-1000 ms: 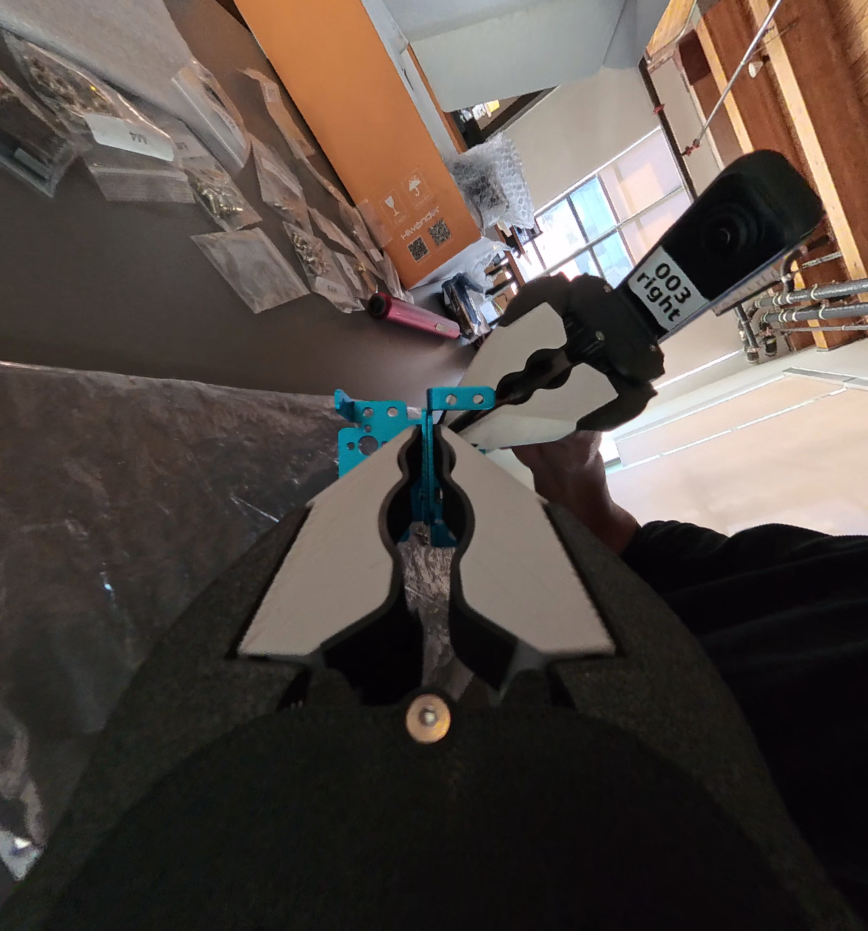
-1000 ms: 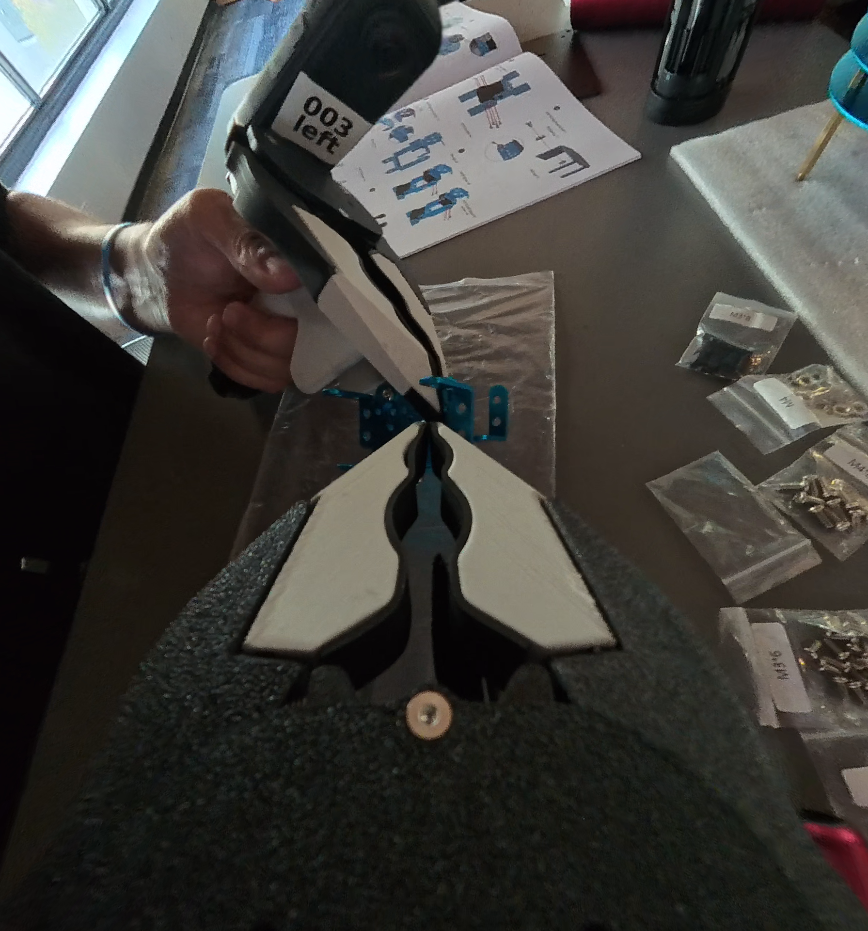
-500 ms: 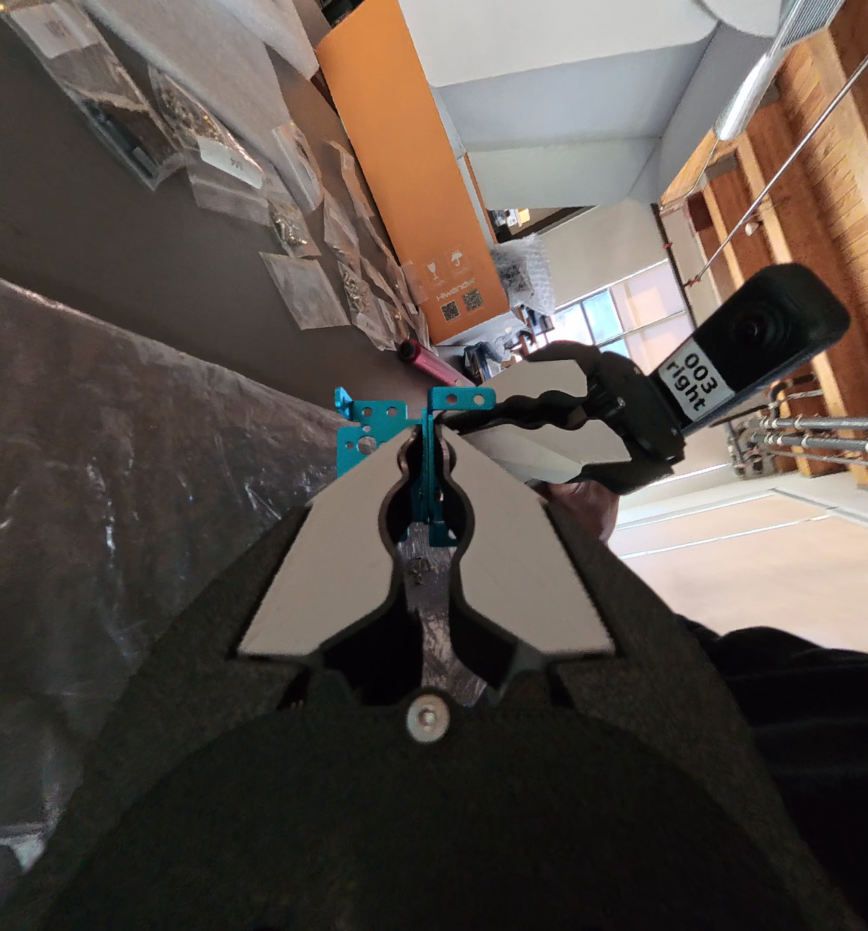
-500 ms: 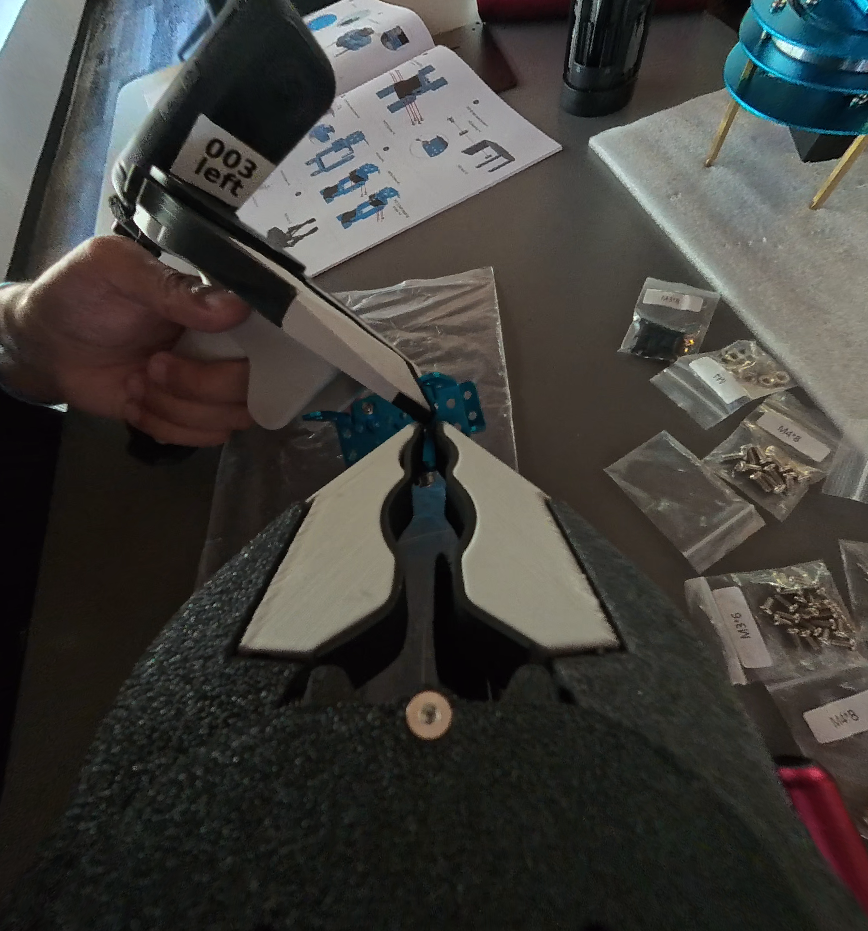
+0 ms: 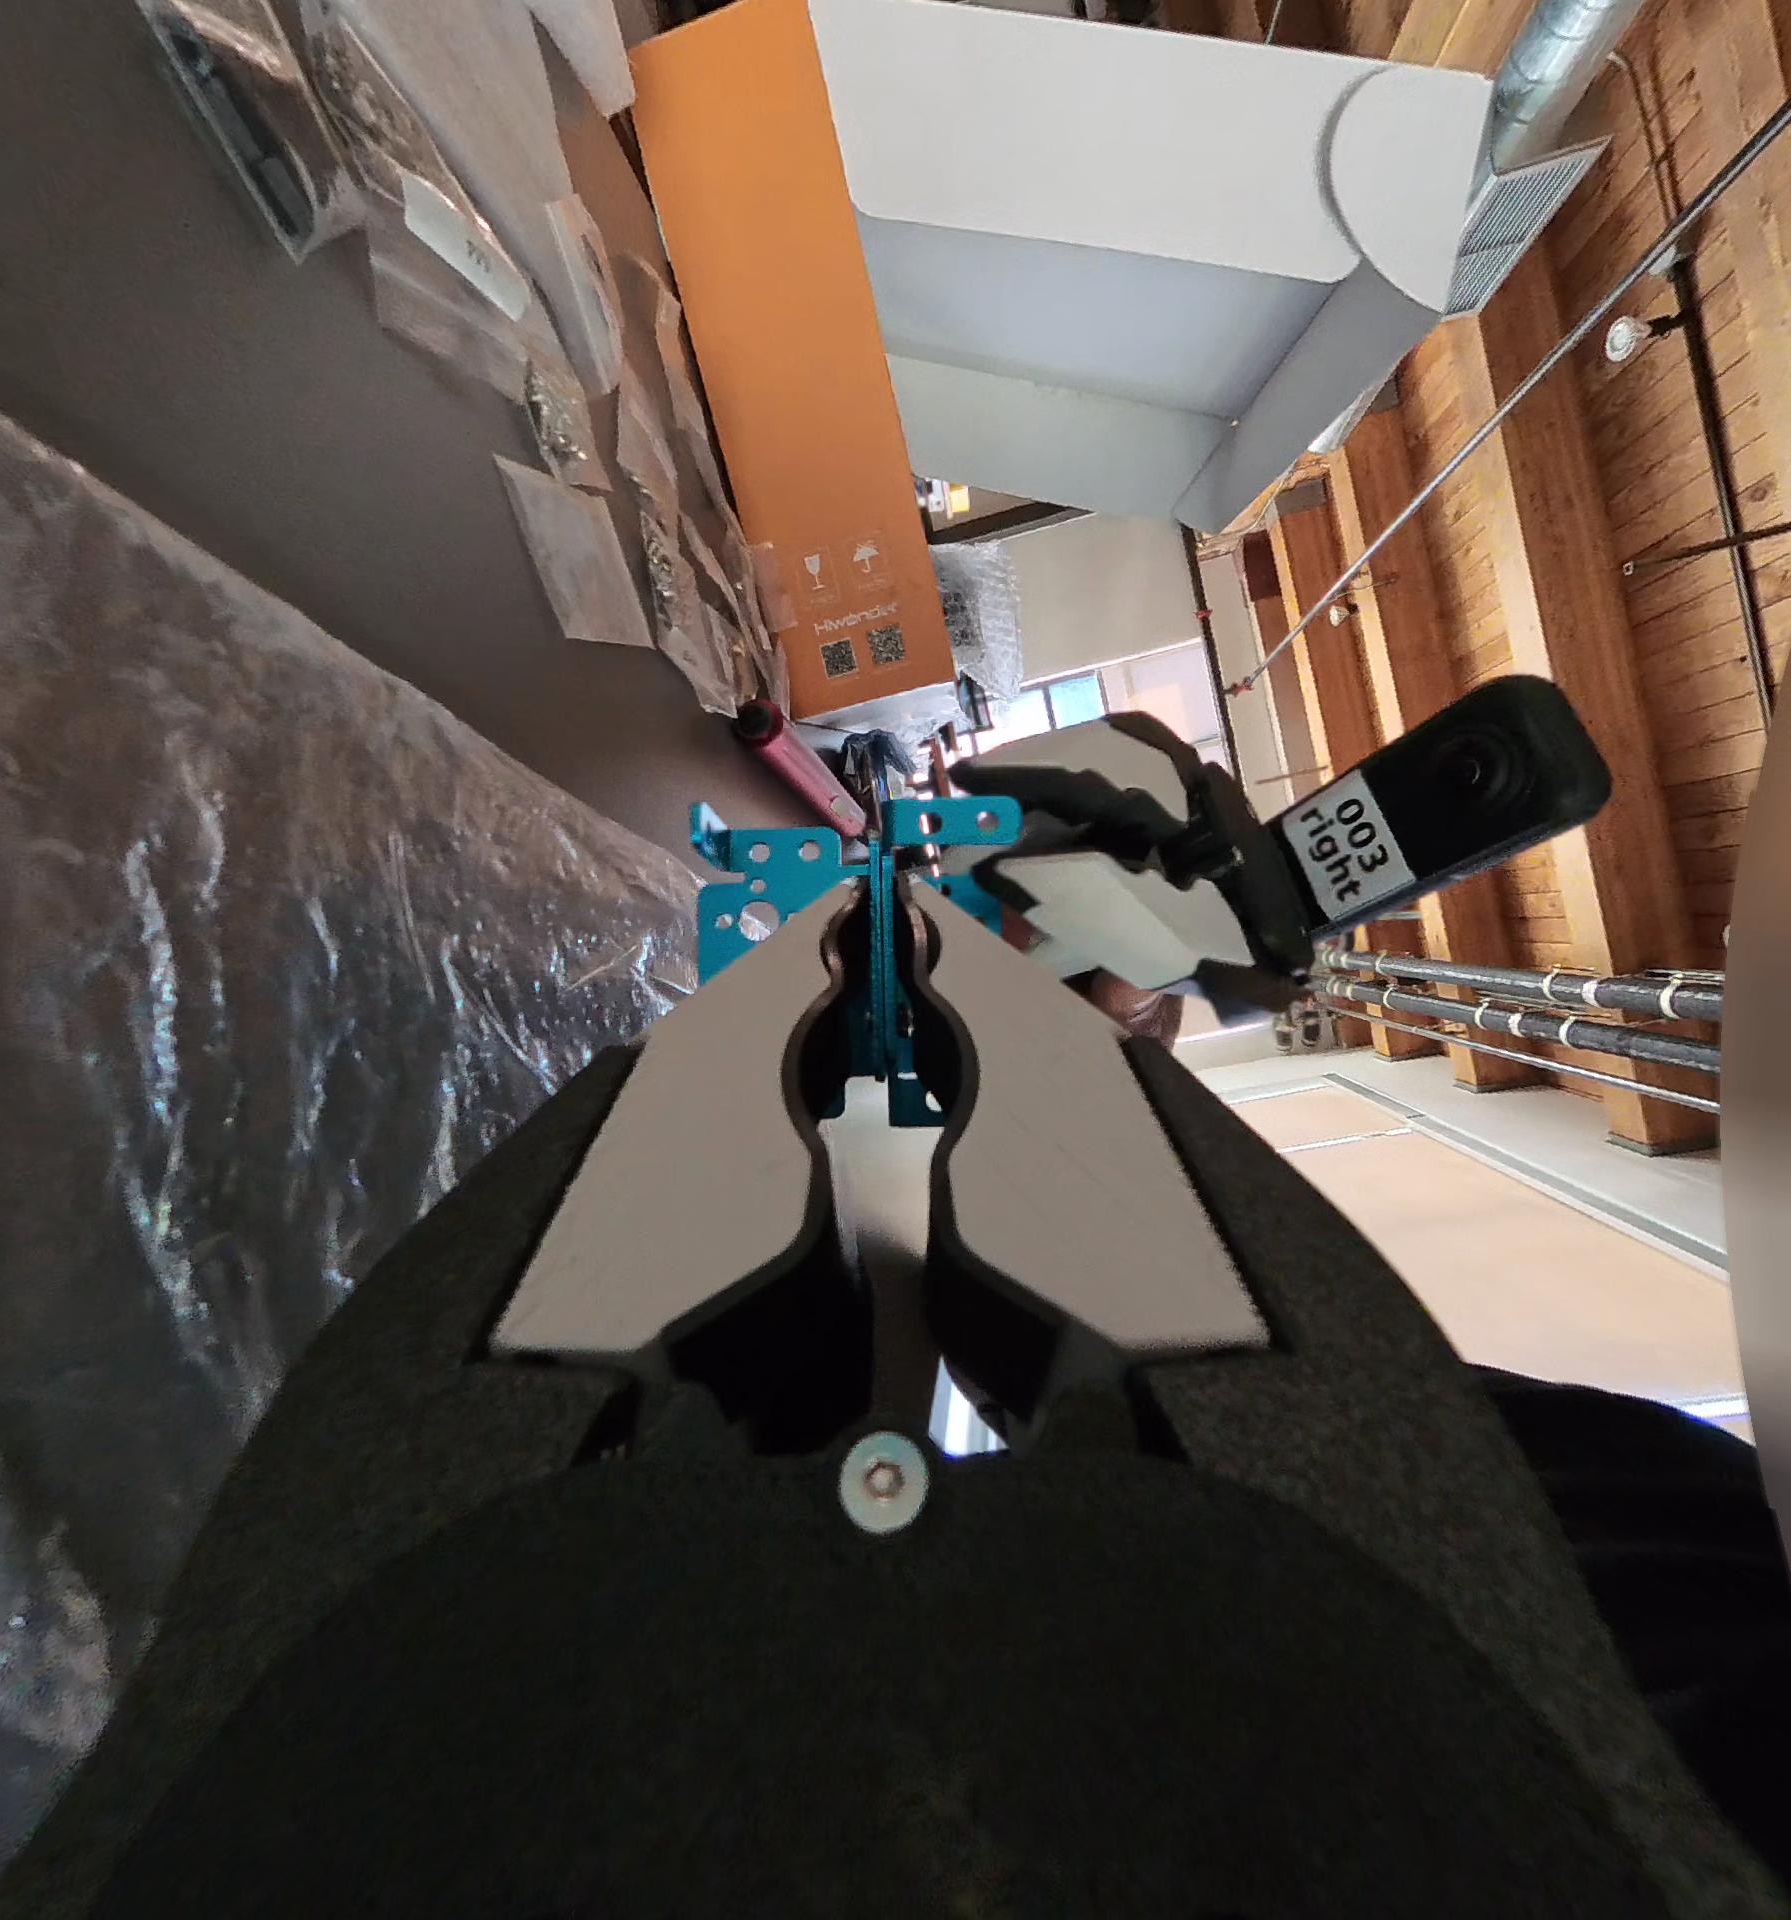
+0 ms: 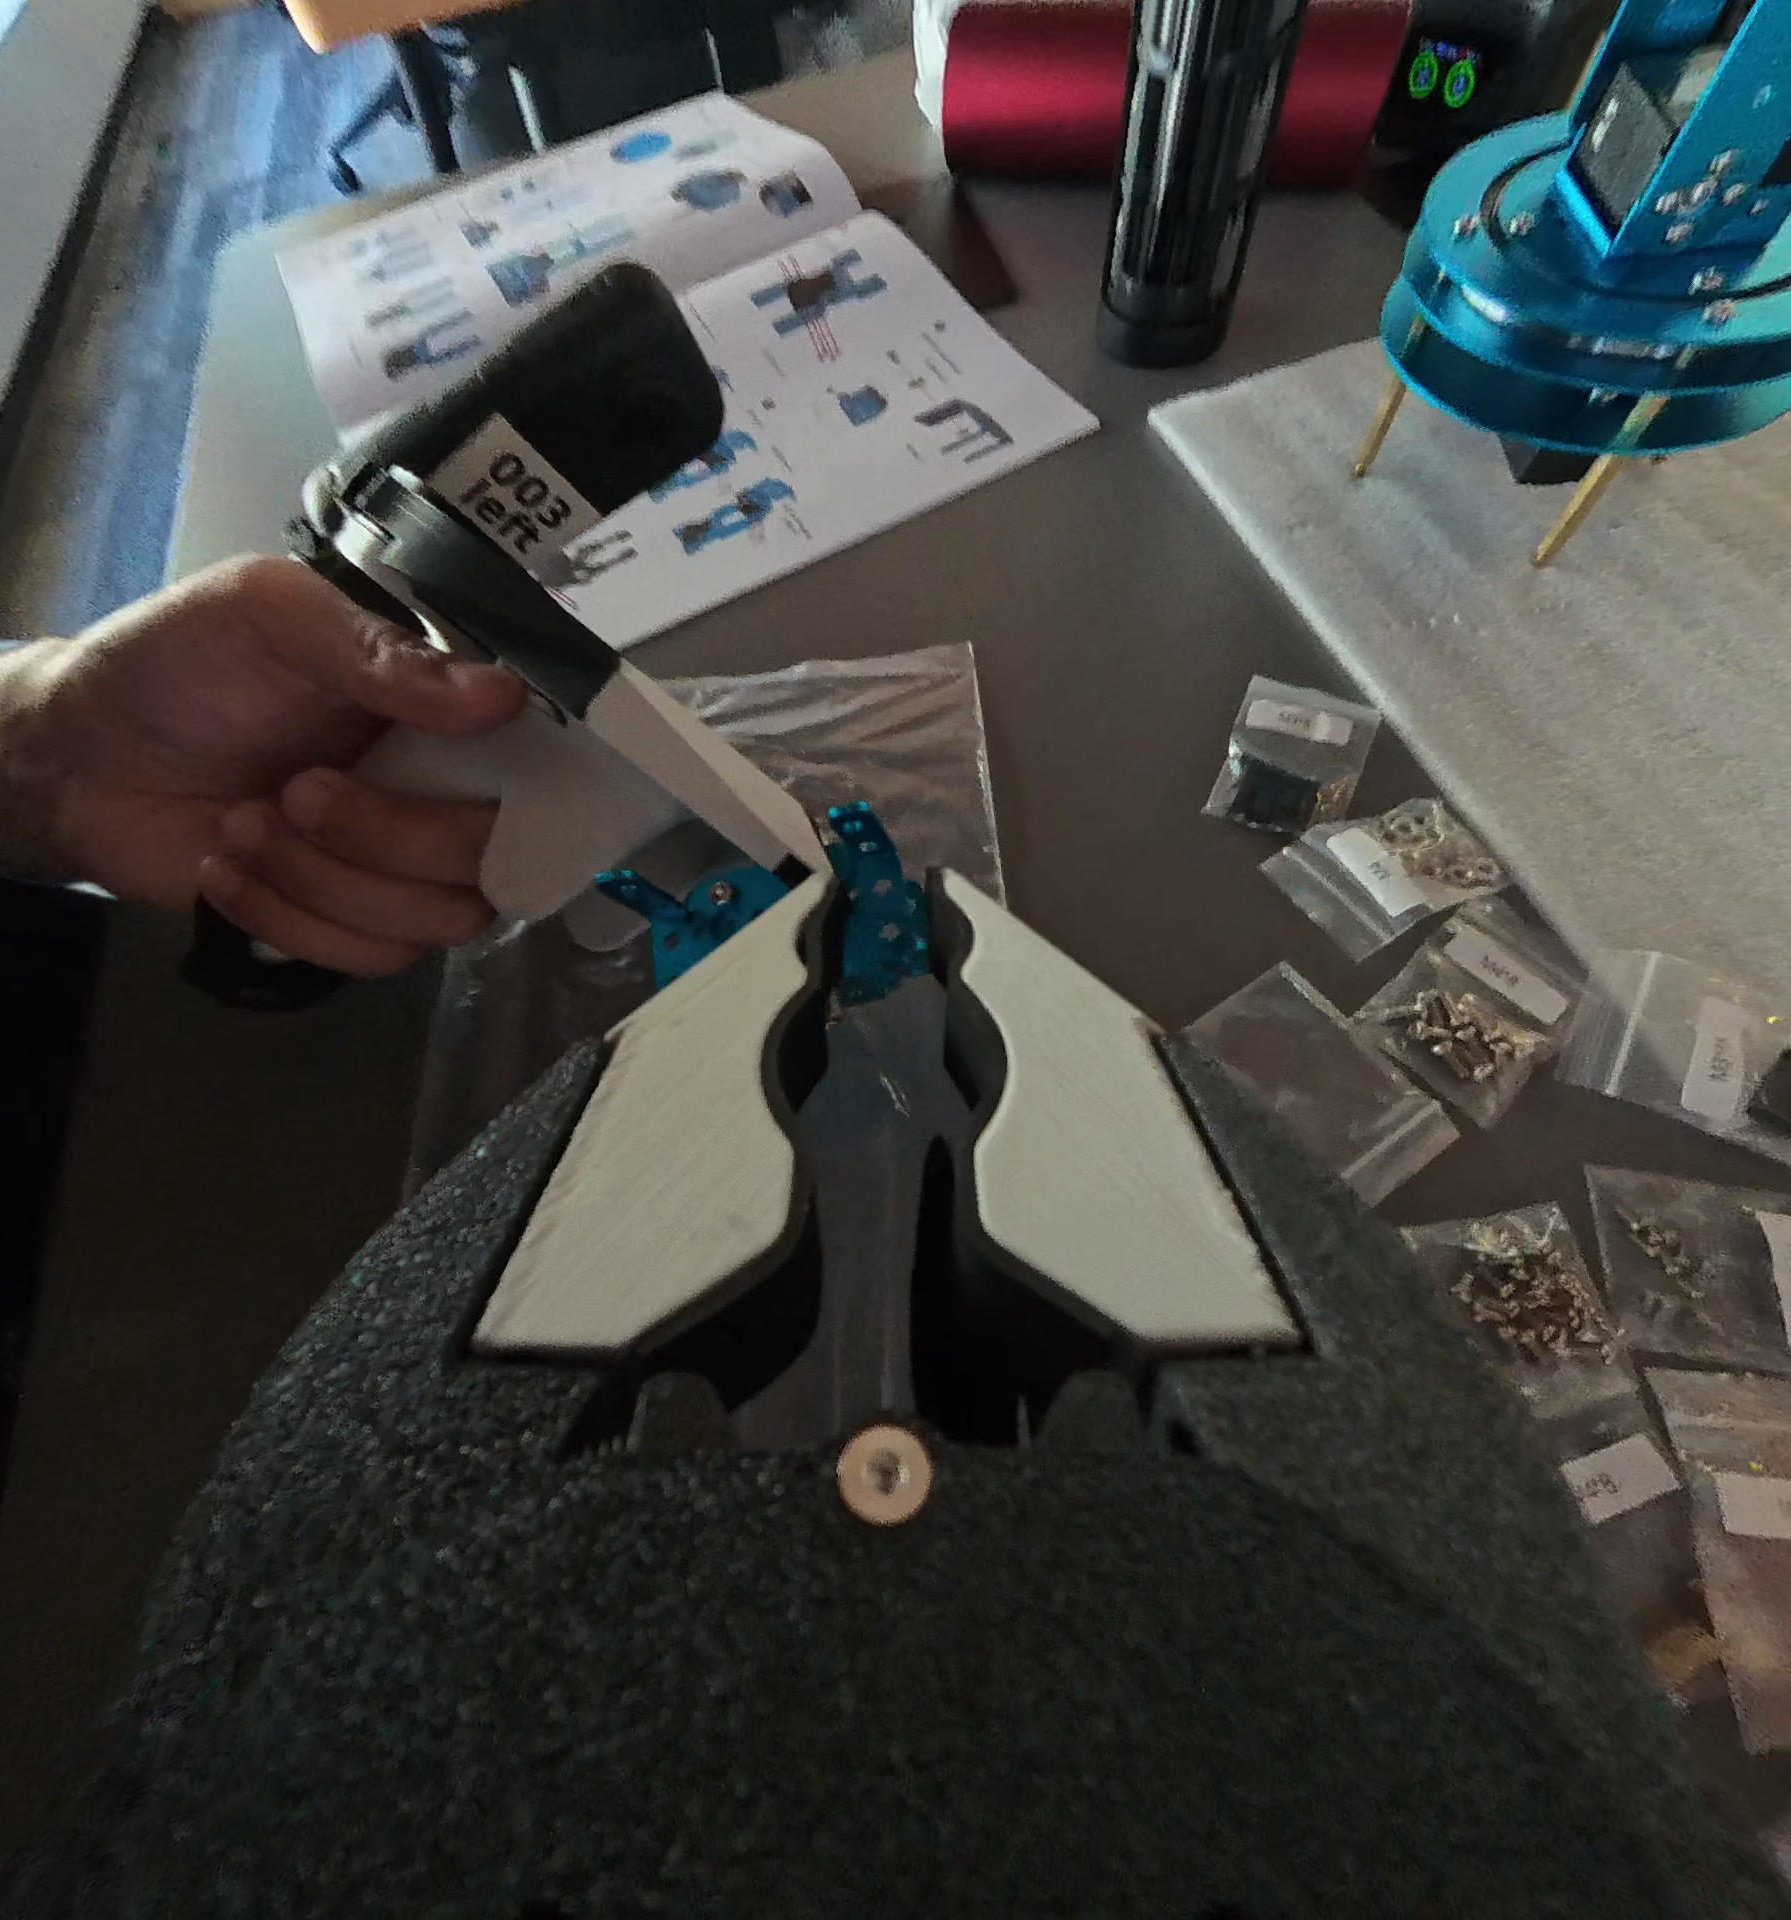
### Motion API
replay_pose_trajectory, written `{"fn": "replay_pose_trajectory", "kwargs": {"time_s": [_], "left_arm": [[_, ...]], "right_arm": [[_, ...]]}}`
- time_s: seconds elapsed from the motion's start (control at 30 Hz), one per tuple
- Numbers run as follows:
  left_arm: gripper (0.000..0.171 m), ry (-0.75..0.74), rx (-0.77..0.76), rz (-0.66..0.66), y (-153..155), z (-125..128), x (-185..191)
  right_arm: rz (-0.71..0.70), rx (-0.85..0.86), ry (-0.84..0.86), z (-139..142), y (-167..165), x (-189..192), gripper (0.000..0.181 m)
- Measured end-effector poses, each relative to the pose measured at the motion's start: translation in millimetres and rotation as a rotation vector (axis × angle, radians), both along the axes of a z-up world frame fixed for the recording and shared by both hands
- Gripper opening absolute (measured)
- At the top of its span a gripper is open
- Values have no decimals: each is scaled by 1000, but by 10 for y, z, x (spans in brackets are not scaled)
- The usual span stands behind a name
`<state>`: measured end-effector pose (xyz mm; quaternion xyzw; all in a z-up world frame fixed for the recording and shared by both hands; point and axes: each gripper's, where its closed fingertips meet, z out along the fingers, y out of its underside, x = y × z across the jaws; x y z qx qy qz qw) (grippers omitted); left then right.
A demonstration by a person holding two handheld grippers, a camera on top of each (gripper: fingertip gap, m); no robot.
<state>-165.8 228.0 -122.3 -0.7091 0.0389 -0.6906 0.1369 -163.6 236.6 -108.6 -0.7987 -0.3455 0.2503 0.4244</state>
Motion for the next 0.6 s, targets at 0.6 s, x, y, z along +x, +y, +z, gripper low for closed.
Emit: {"fn": "replay_pose_trajectory", "kwargs": {"time_s": [0.6], "left_arm": [[3,171,380,100,-18,137,-87]], "right_arm": [[-49,-143,81,-50,-358,71,45]]}}
